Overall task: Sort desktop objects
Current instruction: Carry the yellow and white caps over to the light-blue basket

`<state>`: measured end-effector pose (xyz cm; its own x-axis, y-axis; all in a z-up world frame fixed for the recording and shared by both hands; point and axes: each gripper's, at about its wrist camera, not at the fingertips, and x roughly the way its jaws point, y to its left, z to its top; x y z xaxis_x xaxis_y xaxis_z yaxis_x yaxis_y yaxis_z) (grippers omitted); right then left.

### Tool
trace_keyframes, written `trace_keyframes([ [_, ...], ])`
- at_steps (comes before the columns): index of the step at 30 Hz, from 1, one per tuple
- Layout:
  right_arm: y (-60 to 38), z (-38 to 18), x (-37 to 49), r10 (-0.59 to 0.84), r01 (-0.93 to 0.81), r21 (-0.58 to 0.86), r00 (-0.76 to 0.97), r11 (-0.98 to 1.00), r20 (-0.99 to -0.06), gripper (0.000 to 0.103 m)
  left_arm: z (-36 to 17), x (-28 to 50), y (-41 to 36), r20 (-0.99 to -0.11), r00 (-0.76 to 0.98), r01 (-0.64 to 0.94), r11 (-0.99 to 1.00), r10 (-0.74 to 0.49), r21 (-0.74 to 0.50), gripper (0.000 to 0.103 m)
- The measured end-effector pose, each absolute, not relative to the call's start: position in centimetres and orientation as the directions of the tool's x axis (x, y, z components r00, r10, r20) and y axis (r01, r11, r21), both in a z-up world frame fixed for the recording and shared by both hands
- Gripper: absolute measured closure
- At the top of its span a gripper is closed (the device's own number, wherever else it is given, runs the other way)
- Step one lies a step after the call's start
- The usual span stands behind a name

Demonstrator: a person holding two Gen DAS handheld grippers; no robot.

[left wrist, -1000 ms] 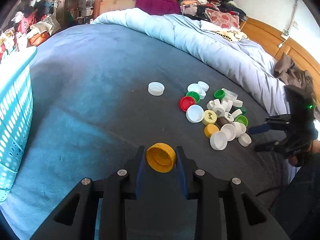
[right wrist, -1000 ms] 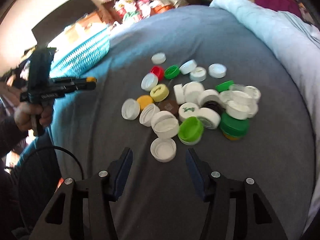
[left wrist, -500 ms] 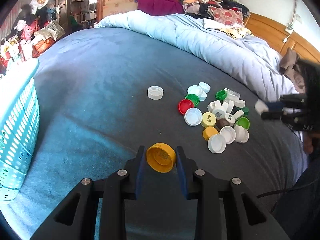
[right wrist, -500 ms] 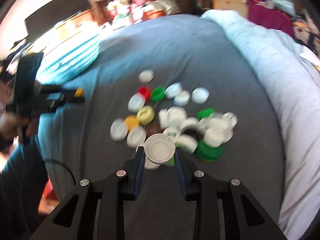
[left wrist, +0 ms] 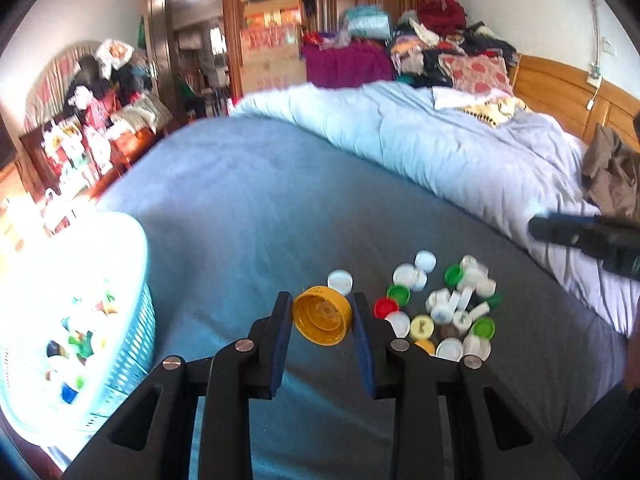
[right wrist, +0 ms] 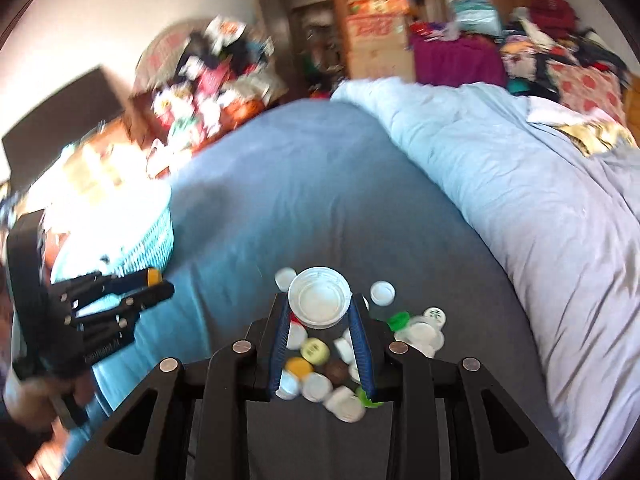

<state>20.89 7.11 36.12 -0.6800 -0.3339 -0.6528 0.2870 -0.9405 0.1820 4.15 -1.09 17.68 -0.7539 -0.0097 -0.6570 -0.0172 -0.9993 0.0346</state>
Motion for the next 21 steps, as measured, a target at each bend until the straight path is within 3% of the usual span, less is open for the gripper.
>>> trace_keyframes([
  [6,4.3,37.1,22.3,-0.227,0.266,0.032,-0.748,-0.964,-0.624,0.071,18.7,4.6,0.7,-0.647,-0.762,-0.035,-0.997,-0.019,0.07,0.073],
  [21,5.0,36.5,21.9,-0.183,0.233,0.008,-0.745,-0.972,-0.642,0.071,18.5,5.0,0.2,-0.663,-0.748,-0.018,-0.999,-0.021,0.051,0.073],
])
